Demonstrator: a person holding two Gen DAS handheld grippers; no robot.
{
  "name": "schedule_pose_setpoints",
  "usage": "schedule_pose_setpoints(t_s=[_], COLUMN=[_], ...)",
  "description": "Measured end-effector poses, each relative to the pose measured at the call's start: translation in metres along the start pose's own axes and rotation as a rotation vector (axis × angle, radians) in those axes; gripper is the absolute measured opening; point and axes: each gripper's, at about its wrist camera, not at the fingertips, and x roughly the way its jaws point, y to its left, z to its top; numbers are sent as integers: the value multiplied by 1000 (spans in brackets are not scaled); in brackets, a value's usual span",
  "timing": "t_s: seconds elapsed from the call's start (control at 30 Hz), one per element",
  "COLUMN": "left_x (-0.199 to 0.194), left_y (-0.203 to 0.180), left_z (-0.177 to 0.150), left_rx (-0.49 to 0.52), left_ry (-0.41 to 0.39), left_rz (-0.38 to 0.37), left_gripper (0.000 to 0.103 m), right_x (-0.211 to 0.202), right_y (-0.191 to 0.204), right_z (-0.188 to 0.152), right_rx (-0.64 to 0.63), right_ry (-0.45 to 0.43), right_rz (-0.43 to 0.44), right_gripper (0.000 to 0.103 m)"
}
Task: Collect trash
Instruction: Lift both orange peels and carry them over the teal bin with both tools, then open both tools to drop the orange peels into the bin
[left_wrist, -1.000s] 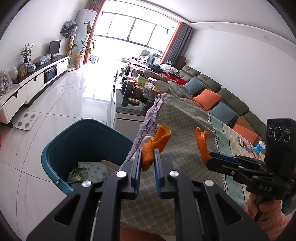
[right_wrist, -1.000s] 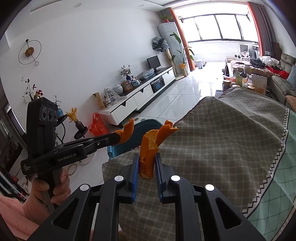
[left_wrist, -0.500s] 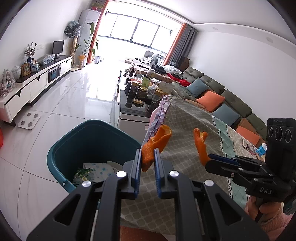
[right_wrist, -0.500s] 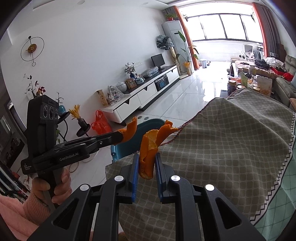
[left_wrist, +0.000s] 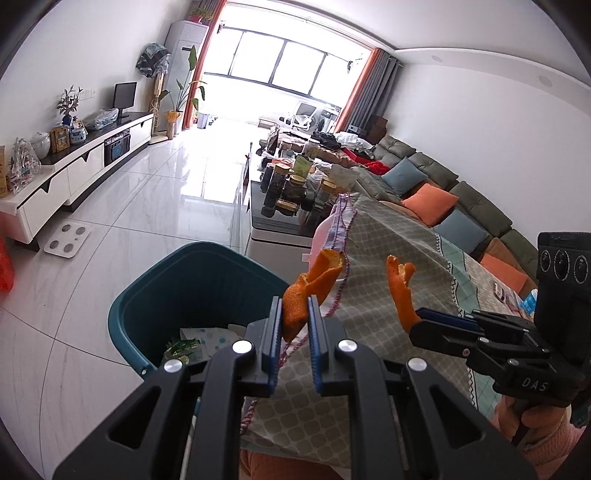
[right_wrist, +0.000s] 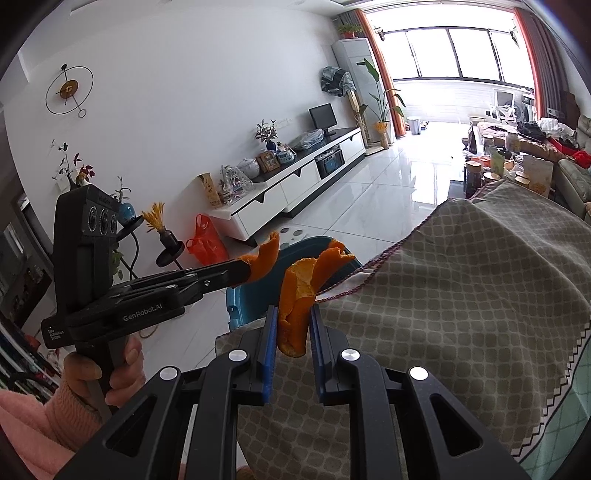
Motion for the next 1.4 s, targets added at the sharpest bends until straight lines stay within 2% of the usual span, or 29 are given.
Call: schedule_pose_setpoints(t_s=[0.57, 0.9, 1.4], left_x=[8, 23, 62], left_y=[7, 23, 53], left_z=[0, -1, -9], left_rx=[-35, -71, -150], left_ry=[1, 32, 108], left_rz=[54, 89, 88], left_gripper=[15, 15, 16], right_x=[27, 57, 106], right_y=[9, 5, -7], right_z=[12, 20, 28], right_rx=[-15, 9, 74], right_ry=[43, 100, 213], right_rz=[25, 41, 15], right_gripper=[17, 17, 19])
